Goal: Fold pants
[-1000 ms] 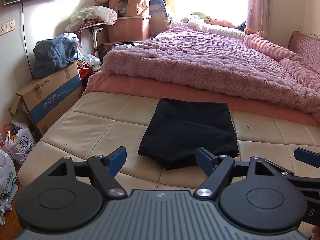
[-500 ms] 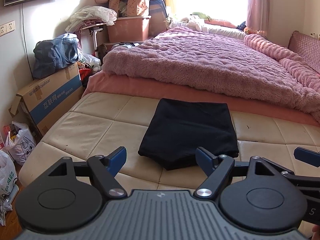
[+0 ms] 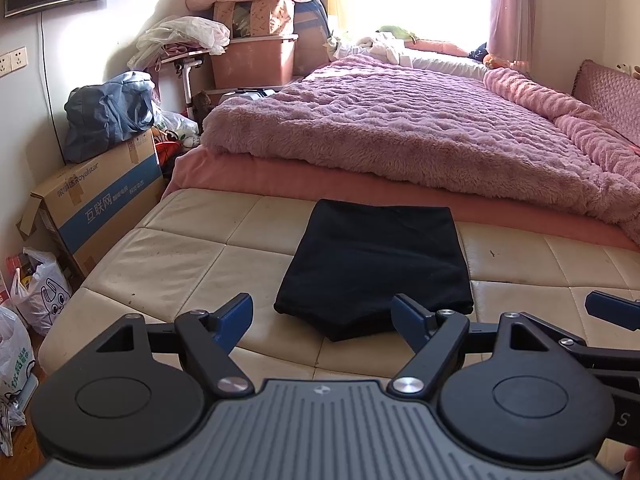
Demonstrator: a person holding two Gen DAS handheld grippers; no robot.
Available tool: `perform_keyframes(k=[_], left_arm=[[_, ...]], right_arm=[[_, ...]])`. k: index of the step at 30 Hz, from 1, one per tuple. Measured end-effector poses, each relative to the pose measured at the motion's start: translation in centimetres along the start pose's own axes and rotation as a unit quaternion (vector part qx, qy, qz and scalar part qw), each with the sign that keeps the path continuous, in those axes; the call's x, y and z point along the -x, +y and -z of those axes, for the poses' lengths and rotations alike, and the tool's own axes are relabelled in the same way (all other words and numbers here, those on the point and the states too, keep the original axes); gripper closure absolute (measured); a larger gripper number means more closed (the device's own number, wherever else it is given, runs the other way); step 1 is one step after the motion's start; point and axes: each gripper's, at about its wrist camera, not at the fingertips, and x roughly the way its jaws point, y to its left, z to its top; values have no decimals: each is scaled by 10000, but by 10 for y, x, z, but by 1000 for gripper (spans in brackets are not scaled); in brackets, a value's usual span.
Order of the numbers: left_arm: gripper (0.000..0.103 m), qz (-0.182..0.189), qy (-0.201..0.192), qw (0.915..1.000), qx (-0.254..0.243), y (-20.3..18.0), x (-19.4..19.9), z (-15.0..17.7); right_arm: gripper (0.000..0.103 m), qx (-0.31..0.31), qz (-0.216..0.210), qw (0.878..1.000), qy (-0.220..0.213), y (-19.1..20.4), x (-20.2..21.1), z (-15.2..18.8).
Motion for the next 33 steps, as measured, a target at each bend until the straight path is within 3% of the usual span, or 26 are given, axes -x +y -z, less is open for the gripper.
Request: perform_keyframes(k=[33], left_arm=[[11, 8, 9, 10000, 0, -3, 1, 1]], right_arm=[[21, -39, 3, 10000, 7, 1, 2, -1]])
